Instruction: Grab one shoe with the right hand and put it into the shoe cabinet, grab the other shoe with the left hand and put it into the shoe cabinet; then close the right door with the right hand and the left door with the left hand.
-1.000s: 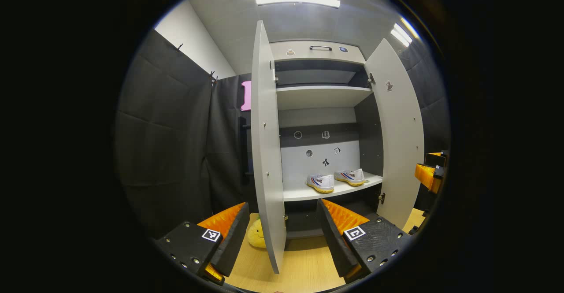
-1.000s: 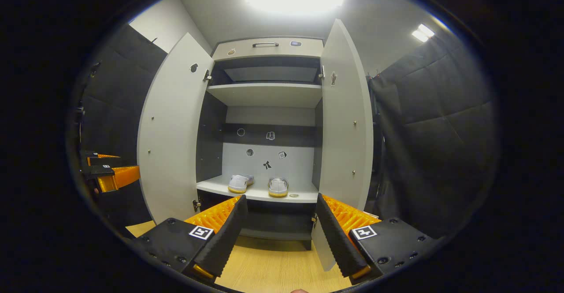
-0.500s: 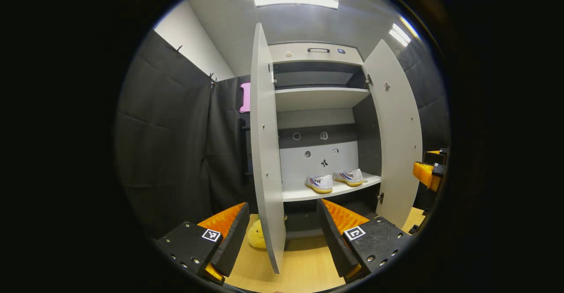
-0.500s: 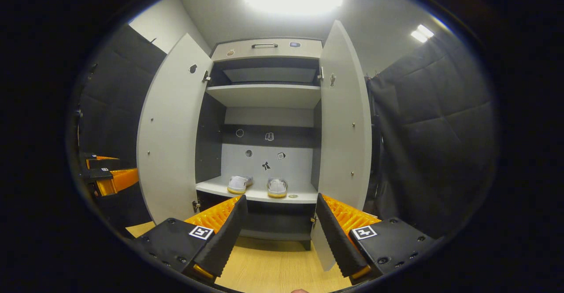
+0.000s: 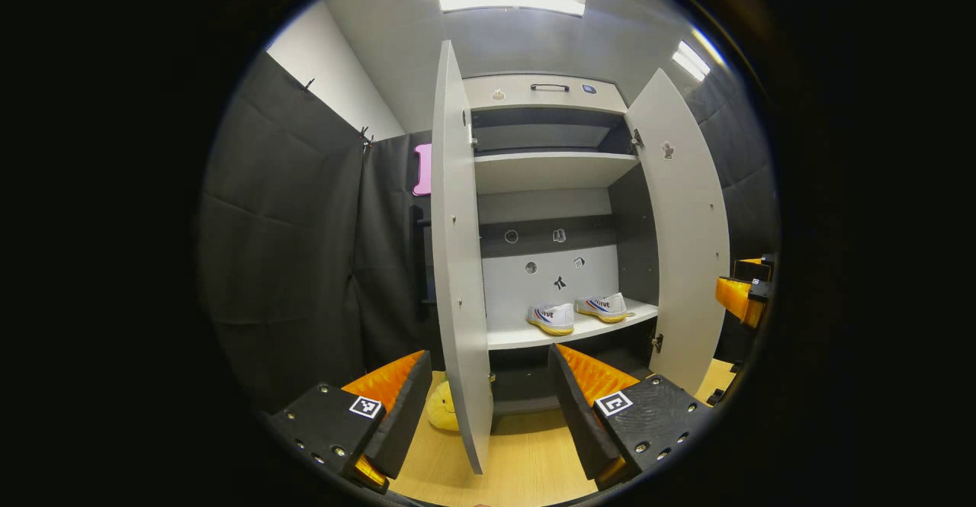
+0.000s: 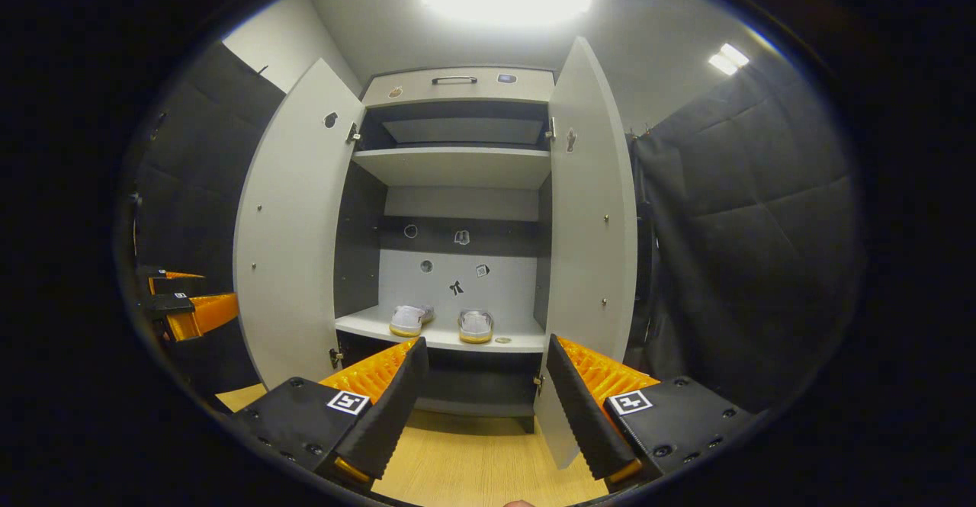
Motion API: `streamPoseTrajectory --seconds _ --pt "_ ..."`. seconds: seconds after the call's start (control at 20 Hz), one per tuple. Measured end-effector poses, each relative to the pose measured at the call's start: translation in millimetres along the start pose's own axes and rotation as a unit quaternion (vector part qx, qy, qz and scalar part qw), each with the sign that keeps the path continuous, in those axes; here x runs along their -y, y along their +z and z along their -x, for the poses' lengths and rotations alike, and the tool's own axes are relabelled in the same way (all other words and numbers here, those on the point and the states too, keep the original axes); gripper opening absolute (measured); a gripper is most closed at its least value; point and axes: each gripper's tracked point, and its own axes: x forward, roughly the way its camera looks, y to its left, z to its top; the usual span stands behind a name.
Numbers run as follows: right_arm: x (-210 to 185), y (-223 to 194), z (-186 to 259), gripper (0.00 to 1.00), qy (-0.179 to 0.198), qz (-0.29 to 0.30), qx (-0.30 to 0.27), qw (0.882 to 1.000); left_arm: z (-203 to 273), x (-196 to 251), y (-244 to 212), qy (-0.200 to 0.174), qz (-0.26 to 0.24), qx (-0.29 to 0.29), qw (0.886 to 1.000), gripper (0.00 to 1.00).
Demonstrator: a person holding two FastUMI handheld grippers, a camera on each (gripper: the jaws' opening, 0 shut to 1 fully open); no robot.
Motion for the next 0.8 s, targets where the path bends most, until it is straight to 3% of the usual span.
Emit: streamPoseTrajectory --seconds 0.8 --pt "-0.4 7.9 -6.6 0.98 -0.008 -0.001 0.009 1.0 -10.5 5.5 6.5 -0.011 0.006 0.012 1.0 0.82"
